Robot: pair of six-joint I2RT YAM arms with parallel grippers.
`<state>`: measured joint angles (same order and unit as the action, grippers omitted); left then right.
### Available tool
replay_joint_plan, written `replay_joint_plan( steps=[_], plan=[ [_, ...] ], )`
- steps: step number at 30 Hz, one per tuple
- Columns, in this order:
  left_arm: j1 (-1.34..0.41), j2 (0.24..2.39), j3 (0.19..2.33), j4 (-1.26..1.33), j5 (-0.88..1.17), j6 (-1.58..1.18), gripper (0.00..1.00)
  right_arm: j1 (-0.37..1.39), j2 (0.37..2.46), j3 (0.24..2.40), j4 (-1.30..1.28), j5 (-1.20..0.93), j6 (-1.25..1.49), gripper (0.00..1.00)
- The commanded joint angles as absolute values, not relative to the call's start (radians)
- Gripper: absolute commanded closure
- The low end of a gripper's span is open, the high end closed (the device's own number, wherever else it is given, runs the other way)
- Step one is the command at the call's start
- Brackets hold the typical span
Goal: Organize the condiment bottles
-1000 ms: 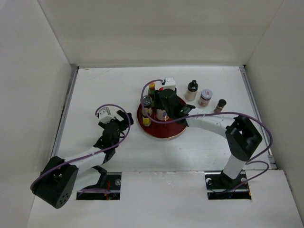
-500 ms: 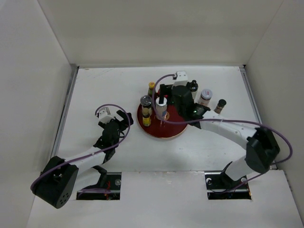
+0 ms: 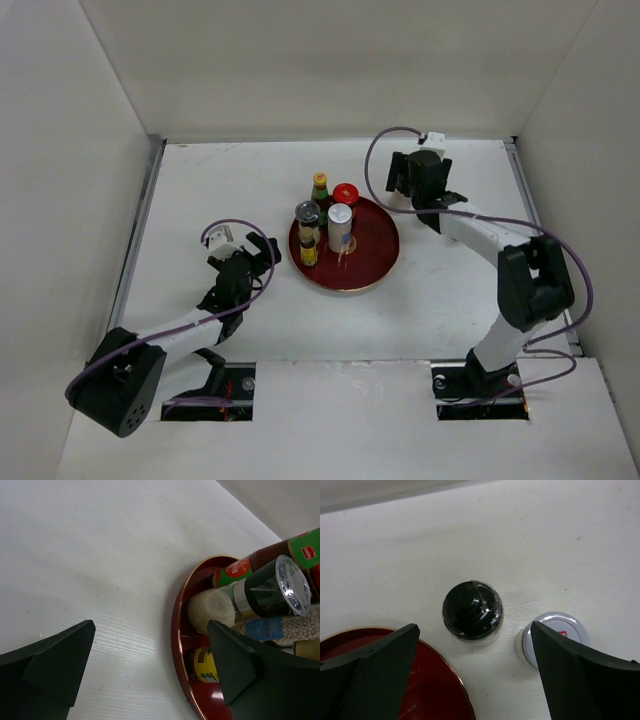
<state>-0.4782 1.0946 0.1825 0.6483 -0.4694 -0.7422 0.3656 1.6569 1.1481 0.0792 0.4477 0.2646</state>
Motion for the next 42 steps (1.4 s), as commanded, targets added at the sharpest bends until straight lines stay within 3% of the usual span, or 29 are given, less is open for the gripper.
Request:
replay_joint_plan(
  steps=[1,12,18,20,27,35,42],
  plan=[
    [-0.475,1.098,0.207,0.699,-0.457,-0.752,0.02,0.354,1.721,1.267,0.081,0.362,0.215,0.00],
    [-0.473,1.107,0.209,0.701,-0.451,-0.753,0.02,0.340,1.882,1.338,0.095,0.419,0.199,0.05],
    [-0.470,1.109,0.212,0.701,-0.448,-0.753,0.02,0.343,1.869,1.344,0.098,0.417,0.209,0.37],
    [-0.470,1.111,0.212,0.701,-0.449,-0.753,0.02,0.344,1.821,1.327,0.121,0.423,0.218,0.40],
    [-0.467,1.103,0.209,0.701,-0.446,-0.753,0.02,0.435,1.533,1.143,0.201,0.469,0.230,0.41],
    [-0.475,1.114,0.212,0.703,-0.443,-0.756,0.02,0.697,1.252,0.793,0.150,0.537,0.317,0.41],
    [-0.481,1.108,0.212,0.710,-0.443,-0.756,0.02,0.896,1.264,0.799,0.162,0.537,0.416,0.41]
  ],
)
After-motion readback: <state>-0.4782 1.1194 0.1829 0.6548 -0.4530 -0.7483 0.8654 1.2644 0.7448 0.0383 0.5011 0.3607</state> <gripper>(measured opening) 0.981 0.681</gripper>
